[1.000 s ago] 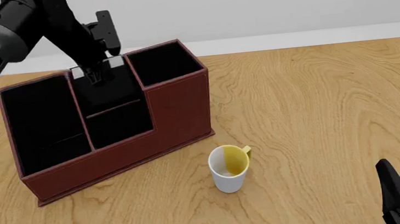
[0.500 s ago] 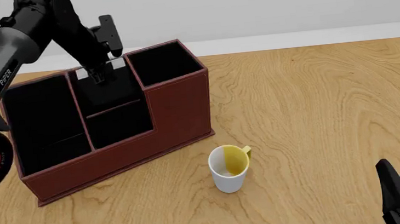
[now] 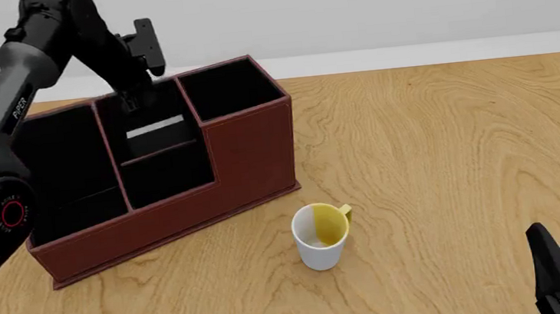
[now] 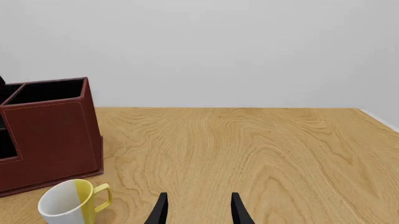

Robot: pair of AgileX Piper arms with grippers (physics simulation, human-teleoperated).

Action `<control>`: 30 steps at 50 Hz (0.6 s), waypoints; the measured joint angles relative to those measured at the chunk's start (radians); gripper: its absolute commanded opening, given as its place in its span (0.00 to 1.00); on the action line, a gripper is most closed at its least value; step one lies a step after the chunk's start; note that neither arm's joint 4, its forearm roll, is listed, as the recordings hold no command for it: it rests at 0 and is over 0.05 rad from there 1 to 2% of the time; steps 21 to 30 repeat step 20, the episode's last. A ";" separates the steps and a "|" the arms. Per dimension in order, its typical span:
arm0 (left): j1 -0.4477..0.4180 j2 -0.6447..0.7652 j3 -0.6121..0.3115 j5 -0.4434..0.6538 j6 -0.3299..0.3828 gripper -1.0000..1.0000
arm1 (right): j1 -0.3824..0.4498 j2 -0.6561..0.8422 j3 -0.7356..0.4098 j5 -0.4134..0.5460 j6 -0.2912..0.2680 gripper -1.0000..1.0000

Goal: Pick up the book and place it in the front compartment of the caddy.

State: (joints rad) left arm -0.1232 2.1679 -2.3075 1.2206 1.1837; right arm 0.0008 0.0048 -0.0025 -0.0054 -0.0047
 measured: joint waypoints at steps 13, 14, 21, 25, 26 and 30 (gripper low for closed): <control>0.039 0.054 -0.026 -0.001 0.003 1.00 | 0.000 0.000 0.000 0.000 0.000 1.00; 0.039 0.055 -0.025 -0.001 0.001 1.00 | 0.000 0.000 0.000 0.000 0.000 1.00; 0.029 0.033 -0.007 -0.001 -0.013 1.00 | 0.000 0.000 0.000 0.000 0.000 1.00; 0.029 0.033 -0.007 -0.001 -0.013 1.00 | 0.000 0.000 0.000 0.000 0.000 1.00; 0.029 0.033 -0.007 -0.001 -0.013 1.00 | 0.000 0.000 0.000 0.000 0.000 1.00; 0.029 0.033 -0.007 -0.001 -0.013 1.00 | 0.000 0.000 0.000 0.000 0.000 1.00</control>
